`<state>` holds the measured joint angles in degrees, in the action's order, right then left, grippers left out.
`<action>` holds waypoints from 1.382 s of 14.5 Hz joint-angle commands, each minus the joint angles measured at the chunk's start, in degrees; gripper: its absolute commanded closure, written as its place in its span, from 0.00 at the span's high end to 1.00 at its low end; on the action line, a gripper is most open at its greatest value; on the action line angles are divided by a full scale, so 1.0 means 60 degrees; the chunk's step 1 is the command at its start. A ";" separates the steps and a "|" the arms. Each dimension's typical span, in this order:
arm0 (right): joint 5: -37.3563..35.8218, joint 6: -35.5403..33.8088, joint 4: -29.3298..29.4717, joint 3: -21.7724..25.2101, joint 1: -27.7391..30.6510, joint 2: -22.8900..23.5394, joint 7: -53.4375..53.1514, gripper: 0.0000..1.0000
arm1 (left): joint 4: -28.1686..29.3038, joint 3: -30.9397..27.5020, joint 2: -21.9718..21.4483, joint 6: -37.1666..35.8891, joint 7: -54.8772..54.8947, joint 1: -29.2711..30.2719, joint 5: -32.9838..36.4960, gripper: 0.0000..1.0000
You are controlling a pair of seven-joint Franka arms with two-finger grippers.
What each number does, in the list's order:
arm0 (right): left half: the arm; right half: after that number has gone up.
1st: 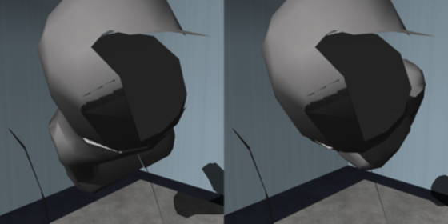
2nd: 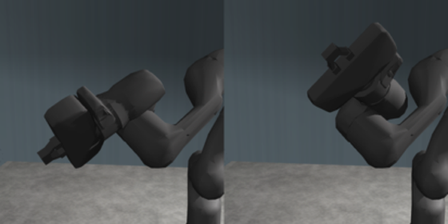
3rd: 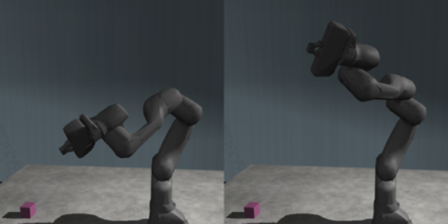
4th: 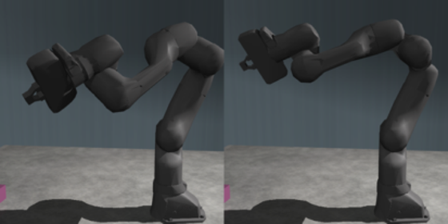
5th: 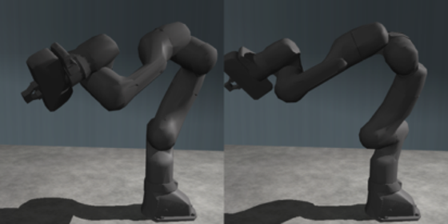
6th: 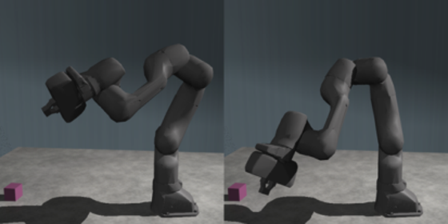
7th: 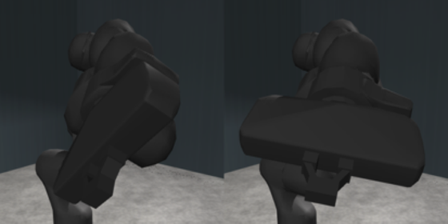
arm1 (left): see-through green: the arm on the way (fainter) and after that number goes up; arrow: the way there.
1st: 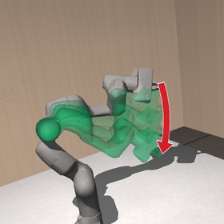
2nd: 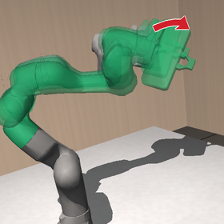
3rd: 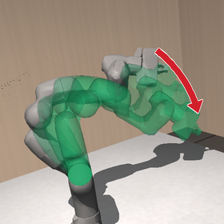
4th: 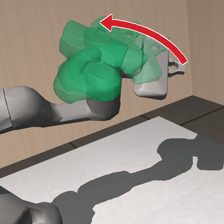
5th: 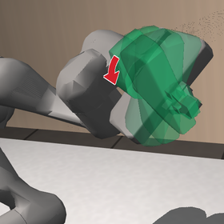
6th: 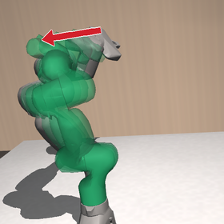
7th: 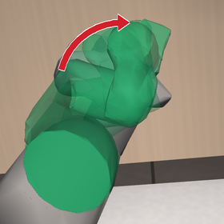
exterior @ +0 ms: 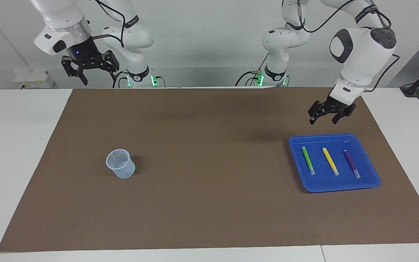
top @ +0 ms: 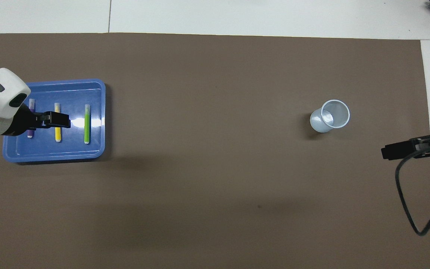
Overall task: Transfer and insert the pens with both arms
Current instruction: 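Reach the left gripper down to the green pen in the tray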
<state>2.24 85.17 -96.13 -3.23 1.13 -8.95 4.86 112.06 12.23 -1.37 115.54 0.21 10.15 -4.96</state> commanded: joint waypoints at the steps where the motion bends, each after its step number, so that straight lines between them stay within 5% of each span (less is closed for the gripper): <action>1: -0.0227 -0.0177 -0.0106 -0.0019 0.0119 -0.0222 0.0348 1.00 | 0.0189 0.0028 0.0752 0.1217 0.0140 0.0067 -0.0140 0.98; 6: -0.0227 -0.0163 -0.0092 -0.0019 0.0119 -0.0223 0.0333 1.00 | 0.1112 -0.0001 0.1033 0.2964 0.0155 0.0008 -0.0140 0.95; 10: -0.0227 -0.0163 -0.0092 -0.0033 0.0104 -0.0223 0.0319 1.00 | 0.1113 -0.0016 0.2203 0.4222 0.0461 0.0329 -0.0125 0.93; 16: -0.0227 -0.0163 -0.0107 -0.0033 0.0089 -0.0237 0.0289 1.00 | 0.0966 -0.0001 0.2352 0.4430 0.0491 0.0243 -0.0125 0.84; 18: -0.0242 -0.0177 -0.0107 -0.0033 0.0089 -0.0237 0.0260 1.00 | 0.1229 -0.0016 0.2425 0.5742 0.0594 -0.0108 0.0240 0.85; 20: -0.0257 -0.0221 -0.0150 -0.0033 0.0104 -0.0252 0.0260 1.00 | 0.1230 -0.0002 0.2455 0.5822 0.0579 -0.0182 0.0241 0.87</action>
<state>2.24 85.04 -96.14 -3.09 1.15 -9.33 4.86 118.71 12.66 13.00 147.76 2.96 10.23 -4.39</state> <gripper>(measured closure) 0.000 0.150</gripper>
